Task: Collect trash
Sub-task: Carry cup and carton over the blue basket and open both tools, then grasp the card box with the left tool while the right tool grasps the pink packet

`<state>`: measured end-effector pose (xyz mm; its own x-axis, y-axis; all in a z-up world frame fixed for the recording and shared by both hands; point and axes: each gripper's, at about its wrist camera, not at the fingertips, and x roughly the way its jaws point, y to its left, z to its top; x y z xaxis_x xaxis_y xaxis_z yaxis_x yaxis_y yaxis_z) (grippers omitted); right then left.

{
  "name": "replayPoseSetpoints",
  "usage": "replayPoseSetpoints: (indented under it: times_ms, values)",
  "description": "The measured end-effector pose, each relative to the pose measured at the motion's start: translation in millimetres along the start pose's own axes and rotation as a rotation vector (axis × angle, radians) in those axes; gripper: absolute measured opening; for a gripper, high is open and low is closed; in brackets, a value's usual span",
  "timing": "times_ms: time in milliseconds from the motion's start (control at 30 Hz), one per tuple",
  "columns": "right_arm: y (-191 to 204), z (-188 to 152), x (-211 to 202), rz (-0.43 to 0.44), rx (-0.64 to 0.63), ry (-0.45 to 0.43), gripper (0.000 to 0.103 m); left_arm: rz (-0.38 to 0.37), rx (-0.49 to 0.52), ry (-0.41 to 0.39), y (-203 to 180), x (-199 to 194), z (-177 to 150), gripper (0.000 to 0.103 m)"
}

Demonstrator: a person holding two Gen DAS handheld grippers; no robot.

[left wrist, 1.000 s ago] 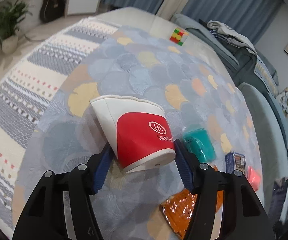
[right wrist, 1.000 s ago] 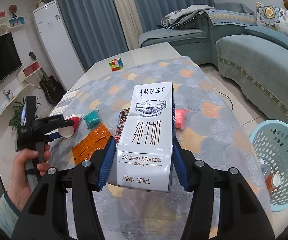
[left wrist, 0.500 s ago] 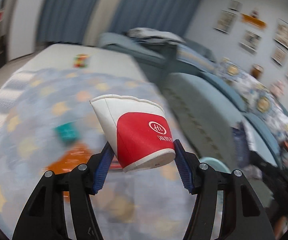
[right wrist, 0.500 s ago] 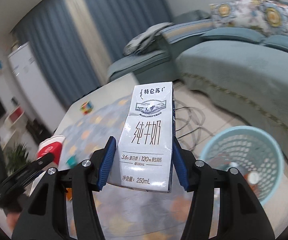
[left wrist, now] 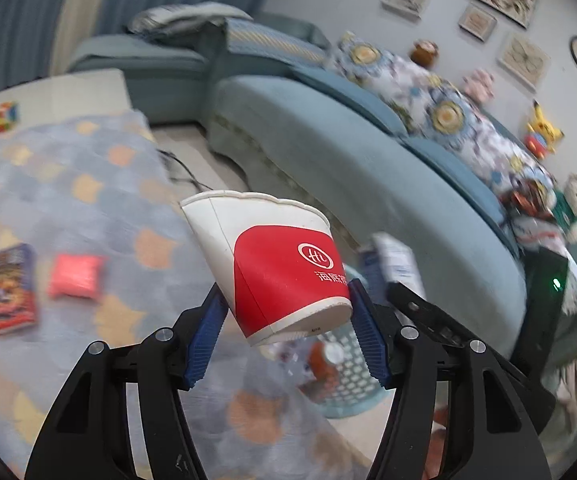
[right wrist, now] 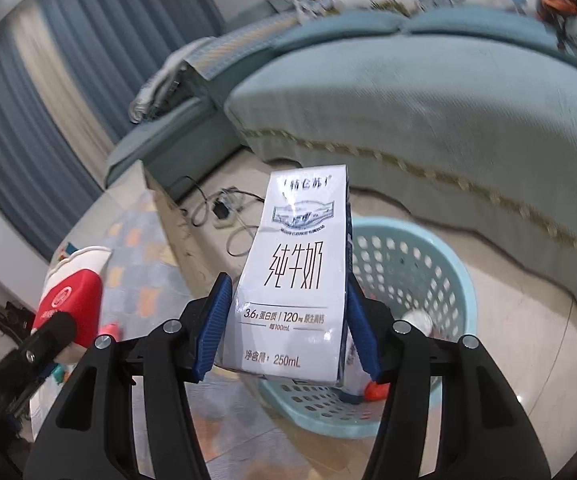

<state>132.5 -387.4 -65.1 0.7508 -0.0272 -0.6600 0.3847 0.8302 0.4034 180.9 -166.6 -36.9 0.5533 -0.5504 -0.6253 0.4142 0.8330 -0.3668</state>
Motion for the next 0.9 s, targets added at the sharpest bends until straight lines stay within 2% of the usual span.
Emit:
replayPoseSetpoints:
  times_ms: [100,267,467,733,900]
  values:
    - [-7,-3,10,-0.008,0.018,0.02,0.055,0.007,0.013,0.029,3,14,-10,0.068]
    - [-15,-5,17,-0.005,0.045,0.036,0.055,0.008,-0.002,0.04,14,17,-15,0.068]
    - [-9,-7,10,0.002,0.014,0.02,0.055,0.018,-0.028,0.032,27,10,-14,0.067]
    - [38,-10,-11,0.078,-0.125,-0.033,0.055,0.041,-0.052,-0.026,43,-21,-5,0.067]
    - [82,-20,-21,0.151,-0.244,-0.04,0.055,0.069,-0.141,-0.105,80,-62,6,0.067]
